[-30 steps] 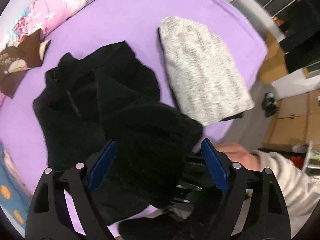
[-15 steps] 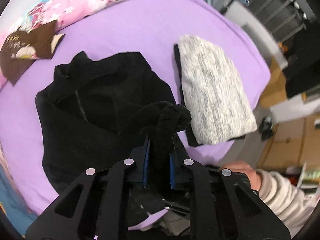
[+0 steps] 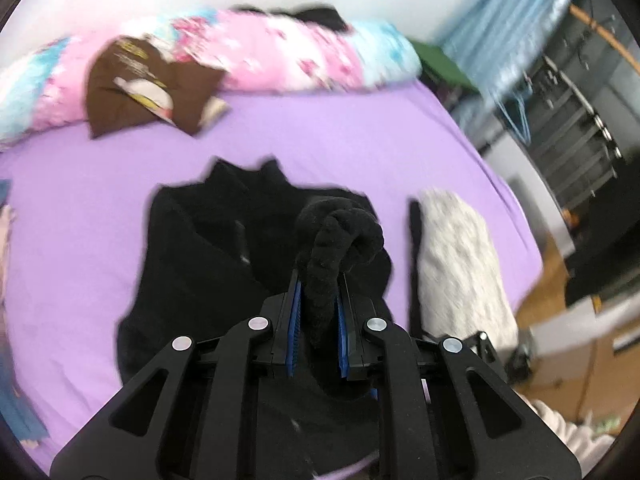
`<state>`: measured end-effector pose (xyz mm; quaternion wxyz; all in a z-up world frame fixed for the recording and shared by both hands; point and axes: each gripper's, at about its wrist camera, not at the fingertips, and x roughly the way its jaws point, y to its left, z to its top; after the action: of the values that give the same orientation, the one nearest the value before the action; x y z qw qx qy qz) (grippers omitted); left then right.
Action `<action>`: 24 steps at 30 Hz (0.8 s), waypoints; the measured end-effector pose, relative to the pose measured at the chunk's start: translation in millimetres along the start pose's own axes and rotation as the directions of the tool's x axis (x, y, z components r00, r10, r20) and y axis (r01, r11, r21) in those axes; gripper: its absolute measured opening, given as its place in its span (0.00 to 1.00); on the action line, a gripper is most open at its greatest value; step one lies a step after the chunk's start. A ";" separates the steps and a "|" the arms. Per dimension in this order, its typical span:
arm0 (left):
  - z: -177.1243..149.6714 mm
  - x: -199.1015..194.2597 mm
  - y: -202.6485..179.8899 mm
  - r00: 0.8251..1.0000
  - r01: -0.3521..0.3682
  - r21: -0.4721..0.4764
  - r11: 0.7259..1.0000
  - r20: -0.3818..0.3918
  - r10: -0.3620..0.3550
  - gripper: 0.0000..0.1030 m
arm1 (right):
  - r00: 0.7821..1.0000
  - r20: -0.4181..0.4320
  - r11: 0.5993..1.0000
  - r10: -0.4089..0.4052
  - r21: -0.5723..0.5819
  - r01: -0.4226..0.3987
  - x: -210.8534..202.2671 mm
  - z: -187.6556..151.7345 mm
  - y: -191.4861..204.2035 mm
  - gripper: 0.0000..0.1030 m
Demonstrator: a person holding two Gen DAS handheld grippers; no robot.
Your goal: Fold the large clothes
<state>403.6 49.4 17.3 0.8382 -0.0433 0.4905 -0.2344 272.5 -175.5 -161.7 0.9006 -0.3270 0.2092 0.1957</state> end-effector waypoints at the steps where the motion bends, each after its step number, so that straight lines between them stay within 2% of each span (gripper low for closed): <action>1: -2.6 -4.0 8.1 1.000 -0.010 -0.005 1.000 0.019 0.011 0.14 | 1.000 -0.026 1.000 0.001 0.011 -0.001 9.2 -4.4 0.1 0.83; 6: -29.9 3.0 60.9 0.995 -0.091 -0.077 0.993 0.039 0.094 0.14 | 0.994 -0.110 0.999 0.019 0.042 -0.014 39.3 -20.7 0.2 0.83; 8: -46.9 13.8 89.8 0.989 -0.140 -0.123 0.983 0.034 0.145 0.14 | 0.988 -0.150 0.999 0.026 0.040 -0.020 52.0 -28.2 2.5 0.83; 10: -61.1 24.4 117.3 0.987 -0.157 -0.179 0.971 0.014 0.162 0.14 | 0.983 -0.181 0.999 0.034 0.034 -0.028 62.3 -35.3 4.1 0.83; 12: -78.4 34.7 142.1 0.989 -0.142 -0.231 0.963 0.003 0.146 0.14 | 0.978 -0.201 0.998 0.052 0.051 -0.043 70.3 -41.4 1.9 0.83; 14: -95.6 41.4 158.7 0.989 -0.146 -0.253 0.956 -0.015 0.147 0.14 | 0.975 -0.210 0.995 0.069 0.083 -0.053 75.2 -46.2 -4.4 0.83; 18: -136.1 57.8 186.3 0.994 -0.112 -0.307 0.945 -0.021 0.111 0.15 | 0.970 -0.220 0.984 0.102 0.164 -0.067 85.9 -49.6 -21.9 0.83; 21: -164.4 70.2 208.4 0.996 -0.091 -0.373 0.923 -0.022 0.089 0.18 | 0.967 -0.227 0.977 0.114 0.204 -0.067 93.6 -48.6 -34.2 0.83; 24: -193.0 81.9 226.7 0.994 -0.113 -0.424 0.899 -0.046 0.104 0.20 | 0.964 -0.230 0.965 0.133 0.251 -0.073 101.6 -46.7 -48.2 0.83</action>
<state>353.9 245.1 -216.4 0.8149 -0.1950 0.5406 -0.0752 369.4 -219.1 -221.2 0.8892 -0.2260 0.3576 0.1741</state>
